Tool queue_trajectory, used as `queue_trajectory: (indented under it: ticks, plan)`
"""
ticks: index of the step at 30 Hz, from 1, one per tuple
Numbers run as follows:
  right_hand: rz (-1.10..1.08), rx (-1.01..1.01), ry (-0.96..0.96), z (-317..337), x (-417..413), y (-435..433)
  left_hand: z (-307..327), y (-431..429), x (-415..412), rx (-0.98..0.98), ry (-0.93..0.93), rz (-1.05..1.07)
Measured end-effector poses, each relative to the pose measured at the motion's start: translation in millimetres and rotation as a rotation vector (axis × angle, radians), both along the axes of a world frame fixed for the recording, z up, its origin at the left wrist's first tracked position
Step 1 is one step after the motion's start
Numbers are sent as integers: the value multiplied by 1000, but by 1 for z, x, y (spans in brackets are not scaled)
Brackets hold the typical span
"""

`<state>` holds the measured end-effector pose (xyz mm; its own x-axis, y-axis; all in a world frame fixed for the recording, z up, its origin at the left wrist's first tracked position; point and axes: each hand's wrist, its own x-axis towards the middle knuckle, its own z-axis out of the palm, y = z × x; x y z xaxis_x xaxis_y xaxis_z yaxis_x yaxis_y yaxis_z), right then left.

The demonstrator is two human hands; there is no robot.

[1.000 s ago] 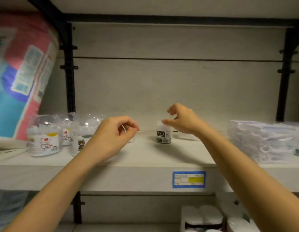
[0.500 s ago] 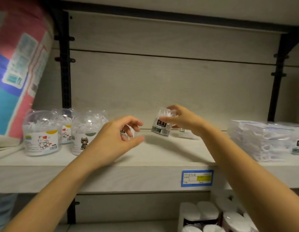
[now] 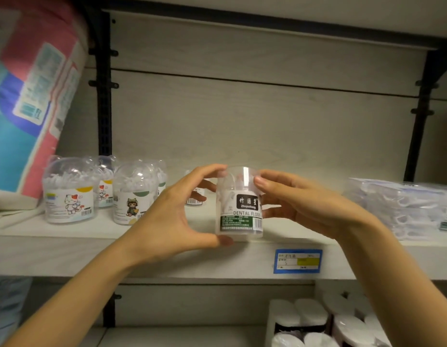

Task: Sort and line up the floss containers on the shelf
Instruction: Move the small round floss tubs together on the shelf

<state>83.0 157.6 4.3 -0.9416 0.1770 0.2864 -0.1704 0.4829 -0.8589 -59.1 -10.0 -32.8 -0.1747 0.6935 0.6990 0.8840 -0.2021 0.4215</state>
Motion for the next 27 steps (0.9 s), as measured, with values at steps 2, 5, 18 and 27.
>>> queue_trajectory:
  ticks: [2, 5, 18, 27]
  plan:
    - [-18, -32, 32, -2, 2, -5, 0, 0, 0, 20, -4, 7]
    - [-104, -3, 113, -11, 6, -16, -3, 2, 2, 24, -13, -6]
    - [-305, 62, 323, -40, 91, 16, -16, 70, 78, 114, -162, -250]
    - [-371, 208, 397, -36, 196, 112, -11, 168, 192, 171, -151, -236]
